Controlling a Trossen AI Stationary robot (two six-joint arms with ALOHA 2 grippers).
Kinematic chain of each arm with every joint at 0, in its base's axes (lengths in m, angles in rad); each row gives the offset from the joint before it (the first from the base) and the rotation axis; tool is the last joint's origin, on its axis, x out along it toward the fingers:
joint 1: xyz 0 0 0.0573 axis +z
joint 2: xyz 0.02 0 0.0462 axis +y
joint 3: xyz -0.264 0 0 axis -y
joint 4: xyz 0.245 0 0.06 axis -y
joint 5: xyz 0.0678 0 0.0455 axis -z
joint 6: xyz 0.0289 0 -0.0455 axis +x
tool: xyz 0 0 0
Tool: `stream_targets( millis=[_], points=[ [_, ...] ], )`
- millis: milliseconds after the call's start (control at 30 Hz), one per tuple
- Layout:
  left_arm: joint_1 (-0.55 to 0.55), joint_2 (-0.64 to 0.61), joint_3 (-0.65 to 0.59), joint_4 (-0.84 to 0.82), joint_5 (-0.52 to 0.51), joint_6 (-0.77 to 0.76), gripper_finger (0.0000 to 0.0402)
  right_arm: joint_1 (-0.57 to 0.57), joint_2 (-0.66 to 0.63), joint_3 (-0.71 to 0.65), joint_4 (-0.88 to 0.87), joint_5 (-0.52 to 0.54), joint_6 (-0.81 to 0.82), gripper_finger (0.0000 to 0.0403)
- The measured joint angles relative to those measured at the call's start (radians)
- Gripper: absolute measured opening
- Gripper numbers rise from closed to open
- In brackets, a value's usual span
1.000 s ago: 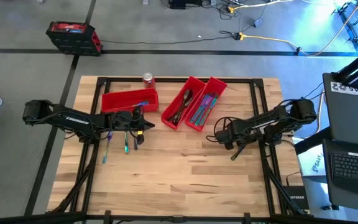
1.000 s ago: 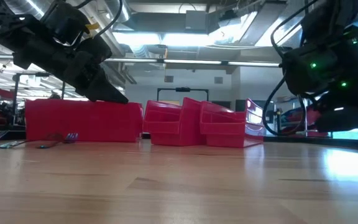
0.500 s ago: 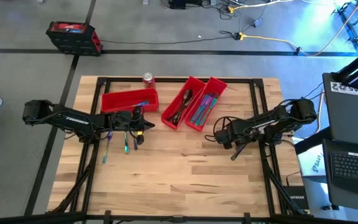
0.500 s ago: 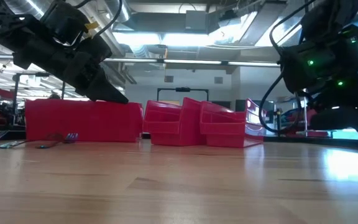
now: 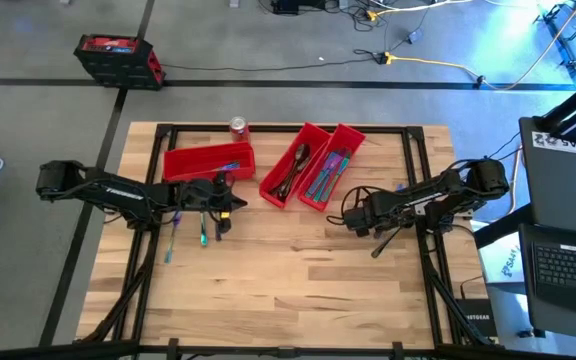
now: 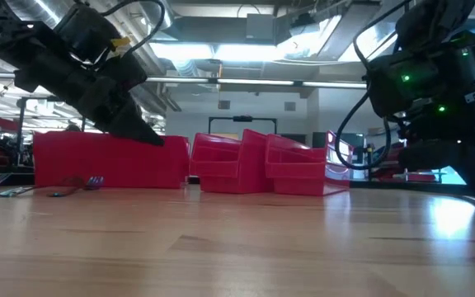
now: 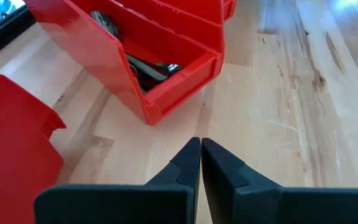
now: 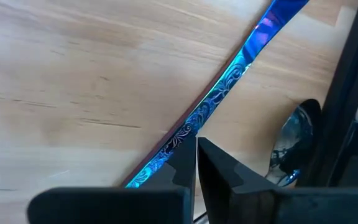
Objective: Sort silverware
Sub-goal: Put the blue table knife into the right red bin
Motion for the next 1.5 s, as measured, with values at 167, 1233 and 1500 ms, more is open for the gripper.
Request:
stream_targets(
  millis=[167, 1233, 1500],
  points=[
    [0.000, 0.000, 0.000, -0.023, 0.000, 0.000, 0.0000, 0.000, 0.000, 0.000, 0.011, 0.019, -0.004, 0.0000],
    [0.000, 0.000, 0.000, -0.125, 0.000, 0.000, 0.0000, 0.000, 0.064, 0.037, 0.063, 0.160, -0.115, 0.0000],
    [0.000, 0.000, 0.000, -0.124, 0.000, 0.000, 0.0000, 0.014, 0.065, 0.095, 0.205, 0.114, -0.252, 0.0000]
  ],
)
